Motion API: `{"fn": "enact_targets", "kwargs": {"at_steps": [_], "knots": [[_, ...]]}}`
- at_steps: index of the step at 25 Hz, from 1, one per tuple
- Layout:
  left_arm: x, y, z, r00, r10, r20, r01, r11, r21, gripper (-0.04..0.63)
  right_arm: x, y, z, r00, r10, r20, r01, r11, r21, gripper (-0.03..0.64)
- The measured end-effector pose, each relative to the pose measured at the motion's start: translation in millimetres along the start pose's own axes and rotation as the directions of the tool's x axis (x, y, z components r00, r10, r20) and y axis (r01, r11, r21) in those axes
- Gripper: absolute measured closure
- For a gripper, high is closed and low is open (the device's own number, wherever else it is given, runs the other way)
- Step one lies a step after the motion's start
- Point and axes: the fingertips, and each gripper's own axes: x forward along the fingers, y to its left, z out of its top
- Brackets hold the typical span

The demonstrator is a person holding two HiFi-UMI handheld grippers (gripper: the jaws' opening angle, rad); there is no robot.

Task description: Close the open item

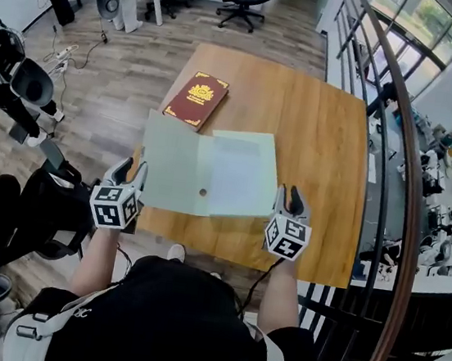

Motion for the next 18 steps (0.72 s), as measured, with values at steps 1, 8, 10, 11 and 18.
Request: {"fn": "enact_targets", "kwargs": {"at_steps": [1,8,10,11,18], "knots": [[1,3,-8,1.000,0.010,-0.020,-0.010,1.000,-0.002,0.454,4,-3,-7,1.000,0.000,-0.019,0.000,1.000,-0.003,0.514],[7,17,-60,0.987,0.053,-0.154,-0.056,0.998,-0.013,0.454,25,-19,-60,0.985,0.002,-0.171,-0.001,1.000,0.005,0.514],[8,19,-71,0.982,0.055,-0.179,-0.061,0.998,-0.023,0.454,30,-23,-75,0.977,0.005,-0.213,-0.004,1.000,0.006,0.514],[8,20,-77,0.980,0.053,-0.193,-0.060,0.998,-0.031,0.454,33,-25,-83,0.971,0.008,-0.237,-0.007,1.000,0.005,0.514],[8,24,-119,0.956,0.005,-0.292,-0.045,0.991,-0.130,0.454,58,-40,-141,0.923,0.030,-0.385,-0.002,0.997,0.074,0.514]]}}
